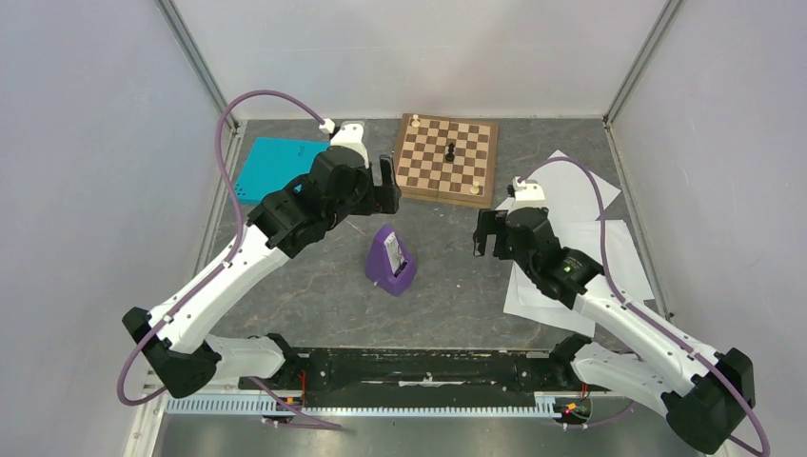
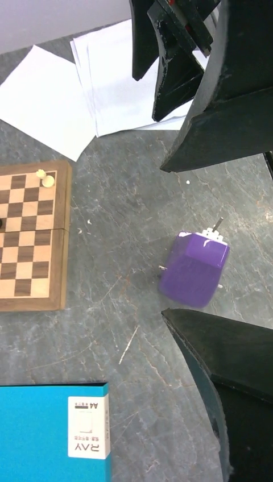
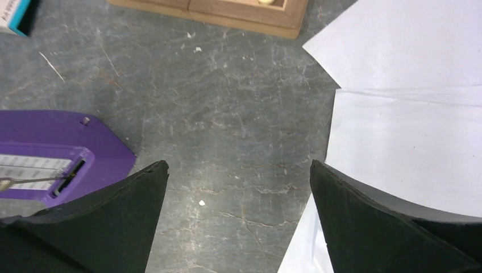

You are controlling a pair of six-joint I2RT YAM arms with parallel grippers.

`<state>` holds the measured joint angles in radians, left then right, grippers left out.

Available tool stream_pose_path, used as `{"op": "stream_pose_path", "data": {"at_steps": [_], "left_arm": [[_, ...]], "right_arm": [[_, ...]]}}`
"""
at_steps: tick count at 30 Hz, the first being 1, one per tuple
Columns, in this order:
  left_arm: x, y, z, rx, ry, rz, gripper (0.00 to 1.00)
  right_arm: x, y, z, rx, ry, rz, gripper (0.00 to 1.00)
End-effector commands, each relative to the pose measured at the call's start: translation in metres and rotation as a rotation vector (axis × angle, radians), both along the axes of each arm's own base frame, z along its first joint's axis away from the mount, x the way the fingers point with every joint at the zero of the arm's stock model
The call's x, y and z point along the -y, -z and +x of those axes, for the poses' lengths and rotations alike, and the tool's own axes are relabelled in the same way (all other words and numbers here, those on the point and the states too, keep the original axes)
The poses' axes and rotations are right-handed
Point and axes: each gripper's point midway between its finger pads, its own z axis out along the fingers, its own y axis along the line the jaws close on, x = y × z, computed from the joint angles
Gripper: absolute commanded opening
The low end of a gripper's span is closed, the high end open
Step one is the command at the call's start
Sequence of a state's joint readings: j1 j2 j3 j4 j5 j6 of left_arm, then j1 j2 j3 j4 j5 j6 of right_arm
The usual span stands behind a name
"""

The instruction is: Put the files into the folder

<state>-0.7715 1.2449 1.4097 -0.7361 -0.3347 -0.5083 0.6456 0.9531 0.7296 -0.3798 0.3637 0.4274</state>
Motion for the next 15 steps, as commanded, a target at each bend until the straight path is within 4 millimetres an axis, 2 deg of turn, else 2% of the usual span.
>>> {"op": "stream_pose_path", "data": {"at_steps": [1,8,12,15], "left_arm": [[-0.002,-0.010,0.003,0.032,0.030,0.049,0.95],[0.021,-0.028,0.001,0.050,0.139,0.005,0.95],[0.051,-0.038,-0.002,0.059,0.205,-0.017,0.95],[0.080,-0.046,-0.004,0.063,0.245,-0.038,0.95]], "right_arm": [[-0.002,-0.036,0.012,0.083,0.011,0.018,0.98],[0.006,-0.036,0.010,0.074,0.035,-0.009,0.98],[0.013,-0.037,0.007,0.083,0.059,-0.013,0.98],[0.022,-0.046,0.005,0.104,0.098,-0.016,0.98]]}}
